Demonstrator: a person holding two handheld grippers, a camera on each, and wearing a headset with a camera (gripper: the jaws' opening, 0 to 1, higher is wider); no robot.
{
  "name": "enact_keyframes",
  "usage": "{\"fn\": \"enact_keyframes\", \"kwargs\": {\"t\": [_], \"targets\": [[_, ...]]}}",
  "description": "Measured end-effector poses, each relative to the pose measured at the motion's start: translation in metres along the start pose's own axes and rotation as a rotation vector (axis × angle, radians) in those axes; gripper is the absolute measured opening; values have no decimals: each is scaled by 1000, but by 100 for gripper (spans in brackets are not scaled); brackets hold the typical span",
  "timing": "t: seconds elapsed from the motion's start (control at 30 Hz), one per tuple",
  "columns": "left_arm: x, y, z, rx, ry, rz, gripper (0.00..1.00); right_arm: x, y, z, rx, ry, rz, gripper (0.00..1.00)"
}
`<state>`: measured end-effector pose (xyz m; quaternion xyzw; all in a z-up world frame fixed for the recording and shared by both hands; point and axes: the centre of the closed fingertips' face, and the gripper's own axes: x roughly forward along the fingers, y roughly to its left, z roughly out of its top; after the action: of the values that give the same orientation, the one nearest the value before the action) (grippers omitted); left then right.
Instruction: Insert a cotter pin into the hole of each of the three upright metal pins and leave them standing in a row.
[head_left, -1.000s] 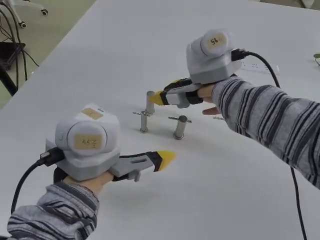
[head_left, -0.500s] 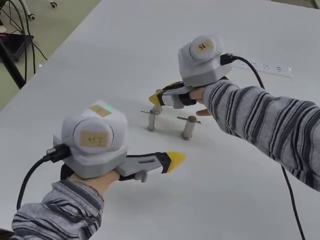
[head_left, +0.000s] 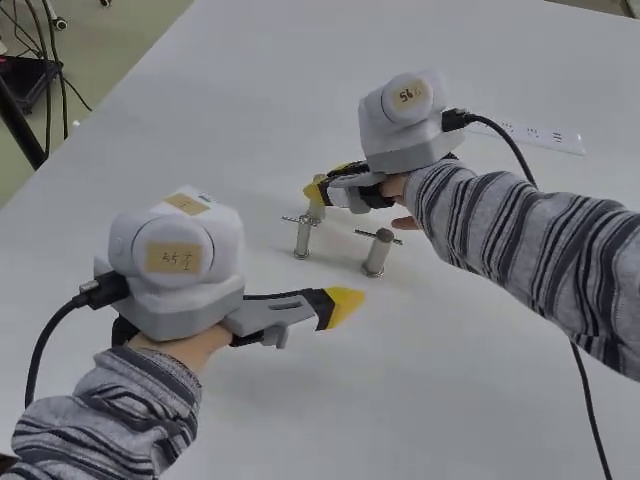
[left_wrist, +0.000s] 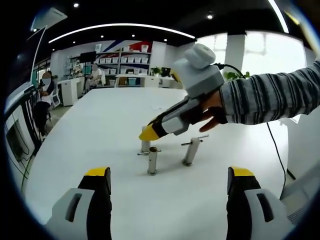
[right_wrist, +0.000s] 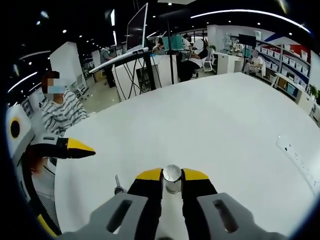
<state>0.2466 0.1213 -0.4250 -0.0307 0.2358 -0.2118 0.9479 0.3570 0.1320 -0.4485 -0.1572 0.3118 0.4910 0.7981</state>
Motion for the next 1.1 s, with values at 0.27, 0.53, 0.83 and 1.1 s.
{"fn": "enact_keyframes", "kwargs": {"t": [0.27,0.53,0.83,1.1], "targets": [[1,-2,-2,0,17,-7,95,-13,-17,-2,-18,13,-37,8],[2,-10,1,9,7,-35,95,-36,-36,-19,-21,35,-60,8],[0,-17,7,25,-13,-60,96,-66,-56,-48,-8,72,-87,8],[-2,-15,9,69,-20,-63,96,-98,-43,-74,-3,89,-96,8]]}}
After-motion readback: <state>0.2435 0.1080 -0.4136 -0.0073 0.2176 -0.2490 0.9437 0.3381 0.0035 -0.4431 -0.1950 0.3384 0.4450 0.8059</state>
